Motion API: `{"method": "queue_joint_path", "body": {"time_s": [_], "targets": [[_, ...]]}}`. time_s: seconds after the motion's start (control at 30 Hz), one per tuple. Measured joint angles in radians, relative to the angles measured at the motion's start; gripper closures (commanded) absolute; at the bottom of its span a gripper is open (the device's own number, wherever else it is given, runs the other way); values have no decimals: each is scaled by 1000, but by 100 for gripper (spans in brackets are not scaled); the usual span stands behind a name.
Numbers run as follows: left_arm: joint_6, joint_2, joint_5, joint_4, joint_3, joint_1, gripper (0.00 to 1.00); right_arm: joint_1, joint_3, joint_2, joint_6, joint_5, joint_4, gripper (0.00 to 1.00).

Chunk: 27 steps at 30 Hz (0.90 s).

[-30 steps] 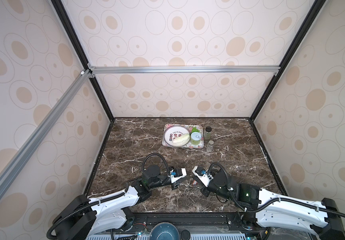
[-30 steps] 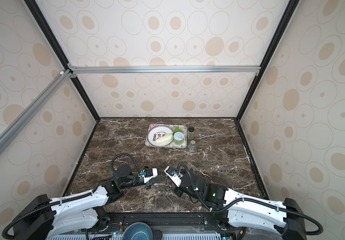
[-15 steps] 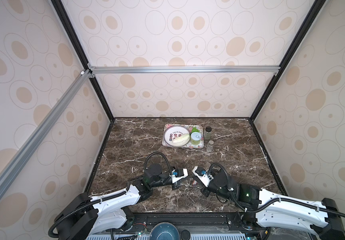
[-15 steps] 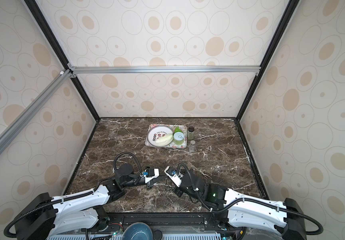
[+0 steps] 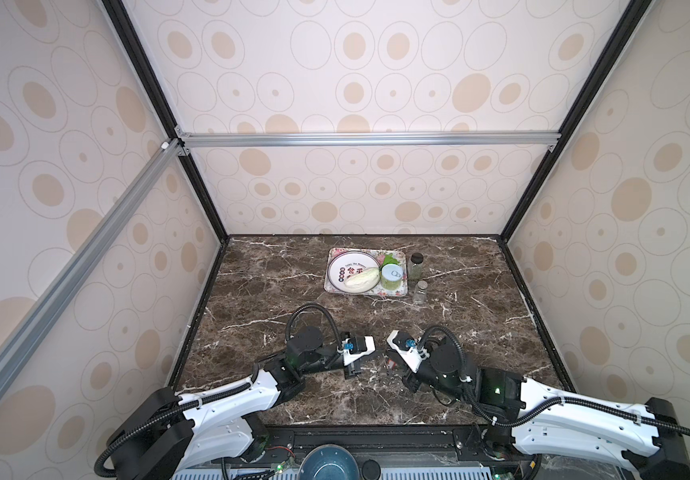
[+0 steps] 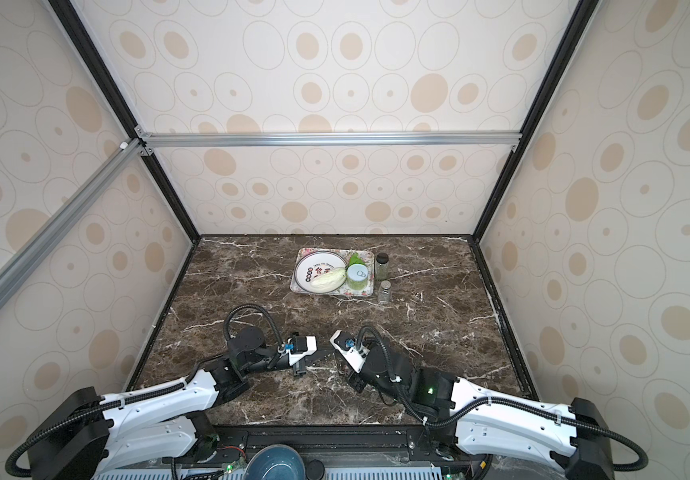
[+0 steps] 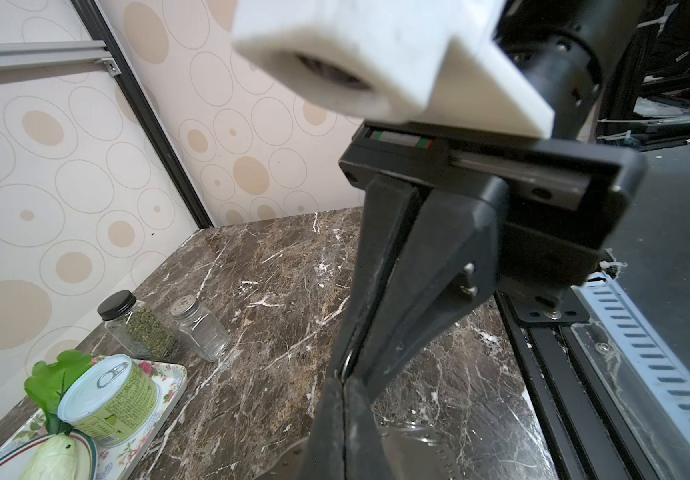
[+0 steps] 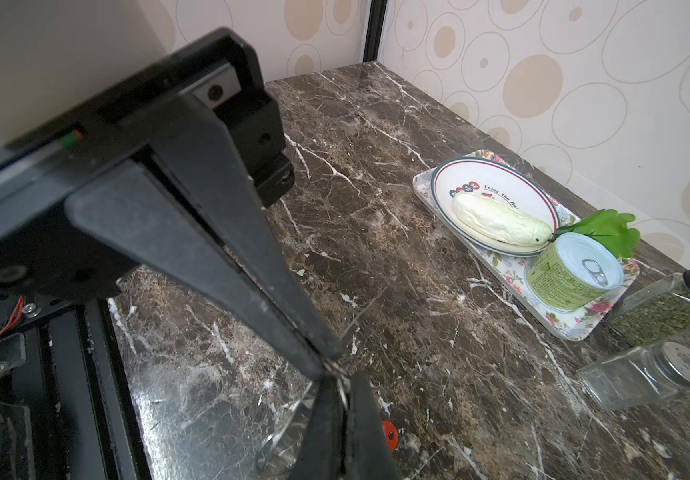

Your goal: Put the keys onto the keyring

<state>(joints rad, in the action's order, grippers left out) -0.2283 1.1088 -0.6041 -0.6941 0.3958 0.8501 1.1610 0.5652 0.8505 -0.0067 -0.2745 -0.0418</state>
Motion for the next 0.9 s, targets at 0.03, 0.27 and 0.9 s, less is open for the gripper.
{"method": "queue_joint_path", "body": {"time_s": [0.03, 0.27, 0.9], "targets": [[3, -2, 3, -7, -6, 0, 100, 0, -3, 3, 2, -1, 8, 100], [27, -35, 44, -88, -82, -1, 100, -19, -6, 52, 36, 49, 55, 100], [42, -87, 112, -163, -164, -2, 100, -129, 3, 137, 119, 283, 113, 100]]}}
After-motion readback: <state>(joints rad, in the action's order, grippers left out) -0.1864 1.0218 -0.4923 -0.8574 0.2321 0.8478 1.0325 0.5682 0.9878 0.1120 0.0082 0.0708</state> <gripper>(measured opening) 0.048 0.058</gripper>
